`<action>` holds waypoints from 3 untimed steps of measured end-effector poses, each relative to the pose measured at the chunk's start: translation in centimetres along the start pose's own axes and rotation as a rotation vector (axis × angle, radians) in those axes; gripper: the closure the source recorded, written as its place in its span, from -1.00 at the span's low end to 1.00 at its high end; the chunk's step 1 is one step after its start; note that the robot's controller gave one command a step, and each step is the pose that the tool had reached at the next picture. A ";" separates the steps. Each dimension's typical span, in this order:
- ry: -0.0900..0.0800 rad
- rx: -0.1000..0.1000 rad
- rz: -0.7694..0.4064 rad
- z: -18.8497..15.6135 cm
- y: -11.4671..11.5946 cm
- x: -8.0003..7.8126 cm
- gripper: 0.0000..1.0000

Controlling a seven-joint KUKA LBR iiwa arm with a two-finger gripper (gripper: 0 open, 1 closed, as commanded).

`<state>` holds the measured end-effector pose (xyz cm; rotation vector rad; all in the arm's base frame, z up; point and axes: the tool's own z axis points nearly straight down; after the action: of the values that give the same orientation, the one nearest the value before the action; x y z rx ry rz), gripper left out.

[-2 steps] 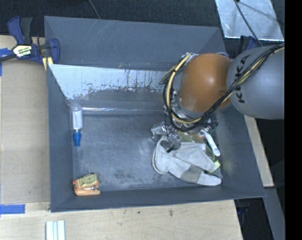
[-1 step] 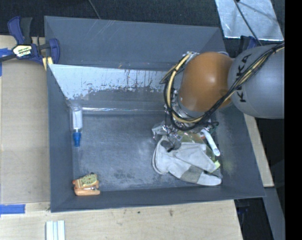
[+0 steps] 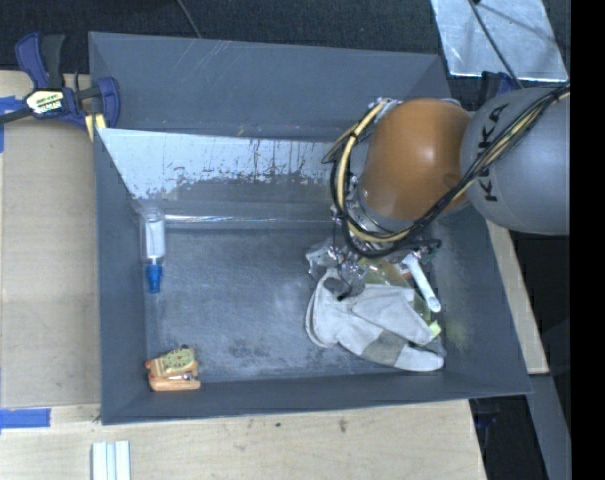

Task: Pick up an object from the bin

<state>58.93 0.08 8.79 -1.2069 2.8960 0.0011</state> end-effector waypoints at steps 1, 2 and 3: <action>0.003 -0.003 0.001 -1.0 0.1 0.0 1.00; 0.005 -0.005 0.001 -3.1 0.1 0.1 1.00; 0.001 0.000 0.001 -5.0 0.0 0.0 1.00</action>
Offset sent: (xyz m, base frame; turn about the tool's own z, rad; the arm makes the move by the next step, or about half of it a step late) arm -0.0001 0.0000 0.0233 0.0000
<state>58.93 0.09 13.75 -1.2058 2.8977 0.0009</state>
